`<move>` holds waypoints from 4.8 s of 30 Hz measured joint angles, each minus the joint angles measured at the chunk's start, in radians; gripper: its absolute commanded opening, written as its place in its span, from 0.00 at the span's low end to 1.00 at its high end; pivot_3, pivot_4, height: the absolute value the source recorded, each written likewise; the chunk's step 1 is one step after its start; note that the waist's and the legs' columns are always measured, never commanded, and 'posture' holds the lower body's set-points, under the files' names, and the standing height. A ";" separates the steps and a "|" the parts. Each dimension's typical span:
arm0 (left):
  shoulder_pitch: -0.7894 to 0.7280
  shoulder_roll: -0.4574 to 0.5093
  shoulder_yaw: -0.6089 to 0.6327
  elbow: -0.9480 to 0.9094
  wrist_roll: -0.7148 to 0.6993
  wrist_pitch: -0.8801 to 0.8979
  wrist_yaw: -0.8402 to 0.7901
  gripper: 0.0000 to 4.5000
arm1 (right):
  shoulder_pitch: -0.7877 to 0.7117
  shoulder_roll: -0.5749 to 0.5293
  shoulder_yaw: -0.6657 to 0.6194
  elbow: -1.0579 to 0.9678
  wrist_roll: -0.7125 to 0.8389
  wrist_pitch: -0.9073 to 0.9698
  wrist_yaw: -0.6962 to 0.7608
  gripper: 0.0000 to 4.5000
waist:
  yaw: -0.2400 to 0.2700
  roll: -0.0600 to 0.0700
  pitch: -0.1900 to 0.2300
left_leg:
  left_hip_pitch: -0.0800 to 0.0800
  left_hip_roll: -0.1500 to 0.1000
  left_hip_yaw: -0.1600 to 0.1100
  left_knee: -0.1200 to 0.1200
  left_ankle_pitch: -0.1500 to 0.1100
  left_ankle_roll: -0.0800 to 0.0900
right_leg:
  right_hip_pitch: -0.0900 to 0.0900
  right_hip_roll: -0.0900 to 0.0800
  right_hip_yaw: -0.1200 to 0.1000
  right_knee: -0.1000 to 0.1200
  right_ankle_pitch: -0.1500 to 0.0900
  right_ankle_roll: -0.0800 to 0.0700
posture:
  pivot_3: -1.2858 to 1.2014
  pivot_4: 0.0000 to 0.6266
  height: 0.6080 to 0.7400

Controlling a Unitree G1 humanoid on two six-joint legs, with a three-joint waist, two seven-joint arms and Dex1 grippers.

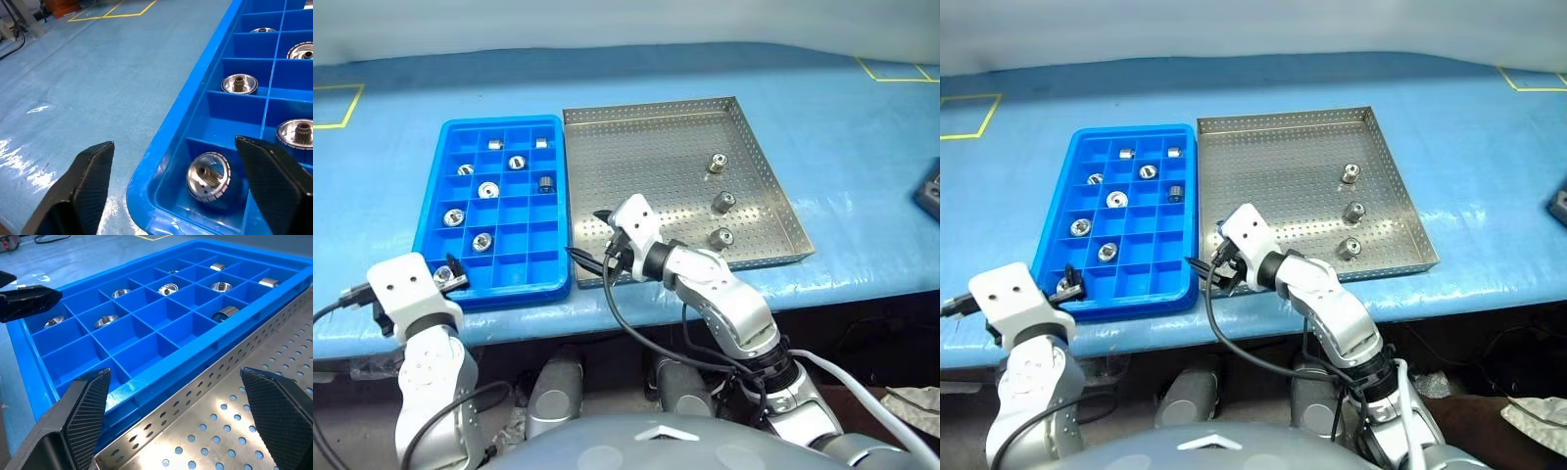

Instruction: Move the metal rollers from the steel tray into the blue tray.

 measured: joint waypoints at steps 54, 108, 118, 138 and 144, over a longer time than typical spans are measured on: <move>-0.108 0.225 -0.376 0.167 -0.259 -0.260 -0.450 1.00 | -0.333 0.313 -0.319 0.469 -0.083 -0.080 -0.865 0.41 | -0.085 0.010 0.000 | 0.001 0.001 0.006 -0.004 -0.001 0.004 | -0.003 0.001 0.005 0.000 0.000 -0.001 | 0.54 0.24 1.00; 0.304 0.064 -0.225 0.074 -0.103 -0.475 -0.203 1.00 | -0.636 0.315 -0.012 1.072 0.044 -0.338 -0.146 0.41 | 0.117 0.008 0.002 | -0.005 0.002 0.001 -0.008 -0.001 0.003 | -0.008 0.001 -0.002 -0.001 -0.003 -0.005 | 0.72 0.24 1.00; 0.316 0.056 -0.238 0.074 -0.098 -0.485 -0.194 1.00 | -0.648 0.317 -0.005 1.141 0.035 -0.393 -0.126 0.41 | 0.144 0.008 0.001 | -0.003 0.002 0.001 -0.008 -0.001 0.003 | -0.007 0.001 -0.002 -0.001 -0.003 -0.005 | 0.73 0.24 1.00; 0.172 0.094 -0.239 0.169 -0.120 -0.473 -0.262 1.00 | -0.637 0.313 -0.108 0.941 0.088 -0.279 -0.357 0.99 | 0.125 0.009 0.001 | -0.017 0.002 0.000 -0.006 0.000 0.001 | -0.018 0.001 -0.003 0.000 -0.002 -0.005 | 0.62 0.24 1.00; 0.094 0.118 -0.253 0.206 -0.145 -0.446 -0.302 1.00 | -0.495 0.303 -0.166 0.692 0.034 -0.191 -0.585 0.99 | 0.068 0.008 0.000 | -0.016 0.001 0.000 -0.006 0.000 0.001 | -0.017 0.000 -0.002 -0.001 -0.001 -0.006 | 0.59 0.24 1.00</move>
